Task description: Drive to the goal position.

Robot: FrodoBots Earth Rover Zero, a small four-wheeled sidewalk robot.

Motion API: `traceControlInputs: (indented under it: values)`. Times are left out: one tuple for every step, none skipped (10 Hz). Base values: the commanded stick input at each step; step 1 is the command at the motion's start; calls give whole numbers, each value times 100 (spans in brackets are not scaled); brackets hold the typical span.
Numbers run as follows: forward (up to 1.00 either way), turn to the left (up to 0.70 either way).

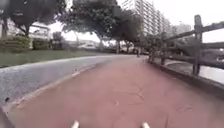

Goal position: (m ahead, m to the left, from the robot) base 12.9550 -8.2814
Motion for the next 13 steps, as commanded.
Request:
traceControlInputs:
  values:
    - [70, 0]
    - [70, 0]
    - [70, 0]
    - [70, 0]
    - [70, 0]
    - [70, 0]
    - [70, 0]
    - [70, 0]
    - [70, 0]
    - [70, 0]
    - [70, 0]
    - [70, 0]
    - [70, 0]
